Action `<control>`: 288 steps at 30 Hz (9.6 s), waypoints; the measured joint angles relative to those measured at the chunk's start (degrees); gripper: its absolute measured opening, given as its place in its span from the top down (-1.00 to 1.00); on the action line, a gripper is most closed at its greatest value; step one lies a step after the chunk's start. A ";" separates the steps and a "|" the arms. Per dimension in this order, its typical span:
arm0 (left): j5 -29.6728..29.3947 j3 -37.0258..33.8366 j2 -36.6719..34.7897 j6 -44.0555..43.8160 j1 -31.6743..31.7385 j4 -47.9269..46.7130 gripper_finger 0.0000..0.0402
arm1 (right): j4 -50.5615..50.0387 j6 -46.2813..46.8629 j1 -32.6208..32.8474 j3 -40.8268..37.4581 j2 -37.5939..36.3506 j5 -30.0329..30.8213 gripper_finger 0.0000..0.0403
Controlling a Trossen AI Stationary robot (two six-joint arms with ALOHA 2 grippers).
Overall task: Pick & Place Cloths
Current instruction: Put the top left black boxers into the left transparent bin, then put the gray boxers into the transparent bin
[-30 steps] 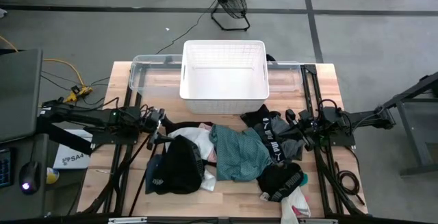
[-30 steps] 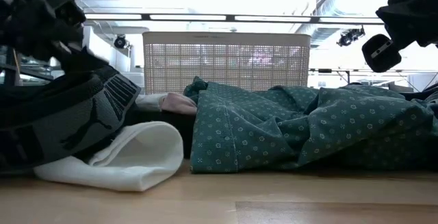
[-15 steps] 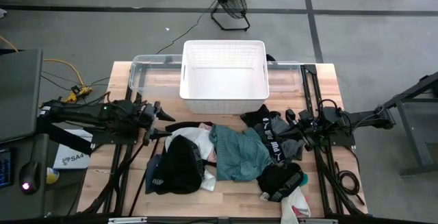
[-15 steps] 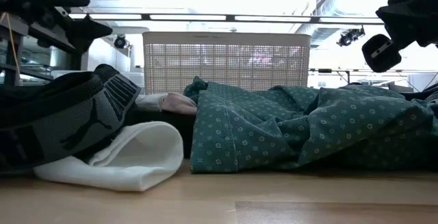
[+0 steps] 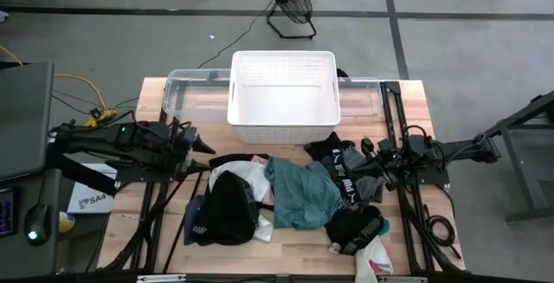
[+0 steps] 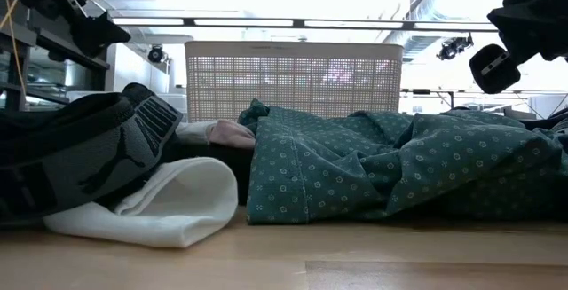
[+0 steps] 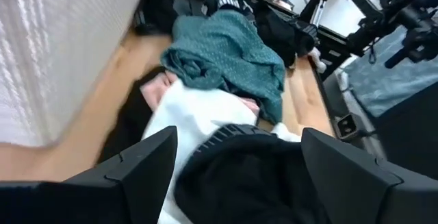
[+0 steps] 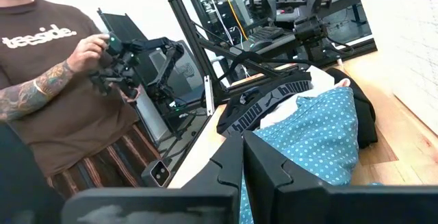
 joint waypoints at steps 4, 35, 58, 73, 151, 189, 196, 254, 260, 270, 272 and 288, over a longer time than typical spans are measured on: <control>1.42 0.00 2.74 -3.53 -3.36 -0.18 -0.52 | 0.01 0.00 -0.01 0.00 0.01 0.02 0.98; -32.86 0.07 34.90 -2.92 -32.91 5.43 -0.52 | 0.01 0.00 0.01 0.00 0.02 0.02 0.98; -30.33 3.31 39.57 -3.16 -32.91 6.02 0.94 | -0.01 0.00 0.01 0.00 0.02 0.01 0.98; -35.11 31.03 39.56 0.11 -32.93 -21.25 0.96 | 0.21 0.00 0.01 0.00 0.00 0.02 0.98; -82.47 80.47 38.66 28.65 -18.61 -28.57 0.99 | 0.40 0.00 -0.01 0.00 0.00 0.00 0.98; -38.13 79.29 44.63 30.99 37.44 -28.46 0.99 | 0.40 0.00 0.00 0.00 0.00 0.00 0.98; -40.24 77.04 44.51 25.08 37.71 -42.13 0.99 | 0.40 0.00 0.01 0.00 0.00 0.00 0.98; -6.34 43.50 58.94 24.48 60.84 -32.43 0.95 | 0.40 0.00 0.01 0.00 0.02 0.00 0.98; -3.93 43.50 58.92 26.57 60.84 -33.77 0.93 | 0.40 0.00 -0.01 0.00 0.00 0.00 0.98; -3.82 43.50 58.92 29.03 60.84 -34.95 0.33 | 0.40 0.00 0.01 0.00 0.00 0.00 0.98; -3.64 43.51 58.92 28.54 60.84 -34.96 0.20 | 0.40 0.00 0.00 0.00 0.01 0.00 0.98; 3.35 51.42 57.21 16.21 60.72 -42.61 -0.05 | 0.40 0.00 0.01 0.00 0.00 0.00 0.98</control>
